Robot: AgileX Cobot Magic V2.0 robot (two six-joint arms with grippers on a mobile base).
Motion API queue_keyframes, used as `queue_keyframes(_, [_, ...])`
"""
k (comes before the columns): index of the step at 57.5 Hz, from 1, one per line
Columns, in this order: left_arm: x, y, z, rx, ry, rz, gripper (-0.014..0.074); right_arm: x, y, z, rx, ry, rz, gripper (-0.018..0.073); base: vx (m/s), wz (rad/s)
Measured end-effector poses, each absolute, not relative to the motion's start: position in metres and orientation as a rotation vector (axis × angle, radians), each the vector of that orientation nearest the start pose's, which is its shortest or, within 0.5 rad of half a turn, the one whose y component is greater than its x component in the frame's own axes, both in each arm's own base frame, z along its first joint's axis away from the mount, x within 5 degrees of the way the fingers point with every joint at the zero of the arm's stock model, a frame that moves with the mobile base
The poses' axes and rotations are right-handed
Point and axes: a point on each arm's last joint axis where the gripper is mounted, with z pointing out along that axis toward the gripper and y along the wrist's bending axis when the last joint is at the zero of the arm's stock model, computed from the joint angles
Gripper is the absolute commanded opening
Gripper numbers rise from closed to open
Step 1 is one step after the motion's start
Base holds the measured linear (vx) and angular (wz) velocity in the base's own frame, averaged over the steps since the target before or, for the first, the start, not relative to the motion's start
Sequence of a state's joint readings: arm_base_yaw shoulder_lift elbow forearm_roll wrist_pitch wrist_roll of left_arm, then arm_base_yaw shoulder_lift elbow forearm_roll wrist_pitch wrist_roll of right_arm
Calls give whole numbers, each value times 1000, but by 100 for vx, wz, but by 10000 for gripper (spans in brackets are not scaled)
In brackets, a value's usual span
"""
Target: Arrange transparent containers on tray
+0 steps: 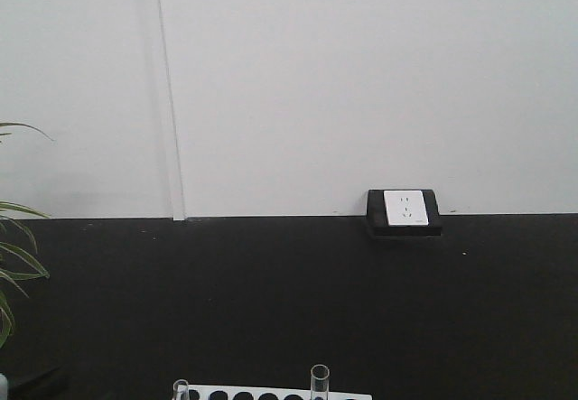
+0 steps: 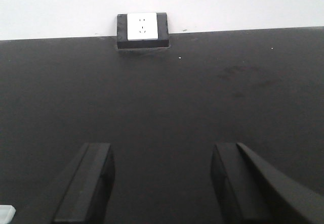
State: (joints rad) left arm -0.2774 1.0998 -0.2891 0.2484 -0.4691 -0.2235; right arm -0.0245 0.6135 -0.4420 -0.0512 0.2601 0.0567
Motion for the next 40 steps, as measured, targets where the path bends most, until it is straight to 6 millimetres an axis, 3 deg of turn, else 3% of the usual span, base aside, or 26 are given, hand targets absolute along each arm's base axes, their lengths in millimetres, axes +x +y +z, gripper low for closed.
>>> queue_keyframes(18, [198,-92,212,453,1691,-463,533,128,-4,286,40,1930,-25,493,0,0])
queue_keyframes(40, [237,-113,206,476,1716,-489,533,128,-4,286,48,1931,-16,491,0,0])
